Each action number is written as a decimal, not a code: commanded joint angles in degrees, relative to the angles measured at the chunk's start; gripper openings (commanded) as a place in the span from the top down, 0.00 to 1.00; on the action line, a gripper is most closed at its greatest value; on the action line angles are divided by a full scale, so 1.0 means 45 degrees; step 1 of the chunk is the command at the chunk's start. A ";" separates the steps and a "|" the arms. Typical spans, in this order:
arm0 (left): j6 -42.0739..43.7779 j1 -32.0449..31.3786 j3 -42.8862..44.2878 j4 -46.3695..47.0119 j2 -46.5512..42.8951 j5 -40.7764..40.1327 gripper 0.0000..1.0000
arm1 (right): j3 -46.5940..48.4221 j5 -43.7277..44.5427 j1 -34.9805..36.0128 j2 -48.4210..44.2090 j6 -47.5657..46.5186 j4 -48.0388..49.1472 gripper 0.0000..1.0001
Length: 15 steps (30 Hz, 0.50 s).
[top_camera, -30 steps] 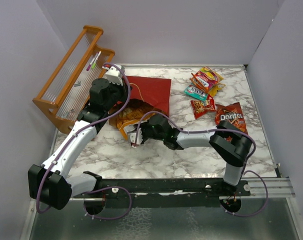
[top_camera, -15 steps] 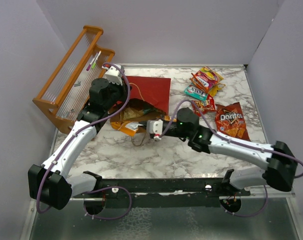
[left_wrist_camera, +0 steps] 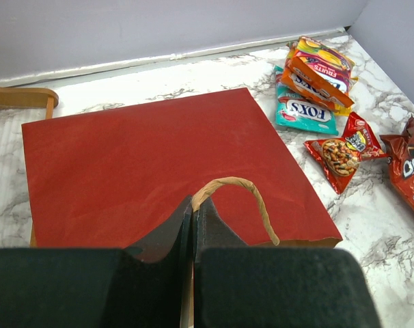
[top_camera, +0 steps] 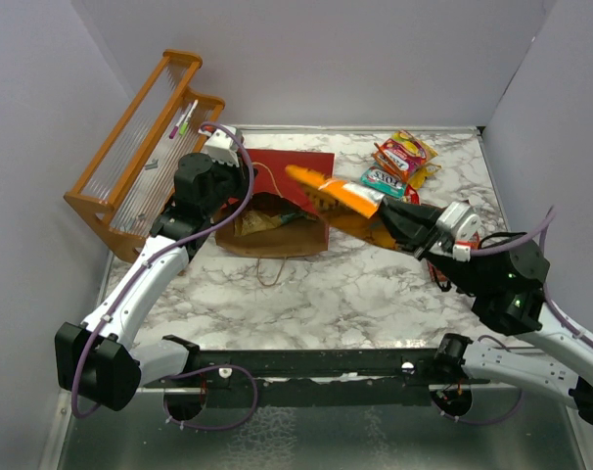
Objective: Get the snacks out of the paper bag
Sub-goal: Place the snack at the center of the board.
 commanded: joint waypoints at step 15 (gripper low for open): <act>-0.0053 0.0057 -0.0015 0.0555 -0.0226 0.0193 1.00 | -0.0305 1.0934 -0.4913 0.4927 0.0652 0.2105 0.99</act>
